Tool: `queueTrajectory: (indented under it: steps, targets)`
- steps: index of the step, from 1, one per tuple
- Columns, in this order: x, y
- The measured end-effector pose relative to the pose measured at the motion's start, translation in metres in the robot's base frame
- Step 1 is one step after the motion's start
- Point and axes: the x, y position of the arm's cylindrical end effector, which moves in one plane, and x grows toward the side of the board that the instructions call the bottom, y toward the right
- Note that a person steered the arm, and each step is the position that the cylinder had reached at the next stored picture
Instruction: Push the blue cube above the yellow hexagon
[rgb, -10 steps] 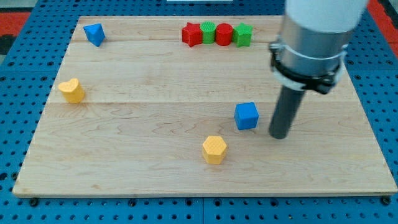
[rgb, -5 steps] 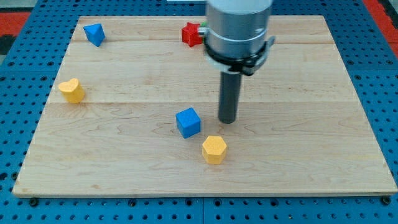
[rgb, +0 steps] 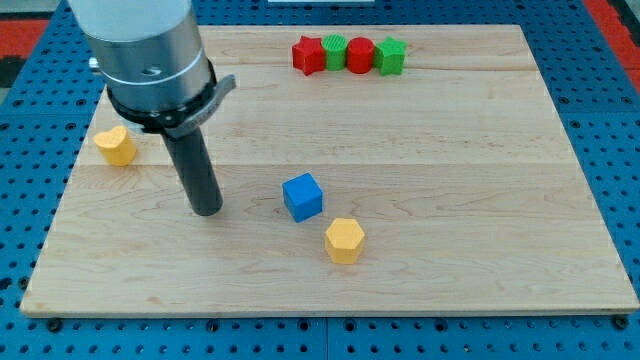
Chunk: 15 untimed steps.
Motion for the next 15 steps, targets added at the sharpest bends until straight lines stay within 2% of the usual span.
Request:
queueTrajectory:
  steps: [3,4,5,6,7,9,10,11,12,15]
  targets:
    - [-0.019,0.092]
    - [-0.022,0.104]
    - [-0.054,0.104]
    - [-0.059,0.122]
    - [-0.039,0.13]
    - [-0.031,0.094]
    - [-0.005,0.094]
    - [-0.012,0.094]
    - [-0.044,0.097]
    - [-0.036,0.121]
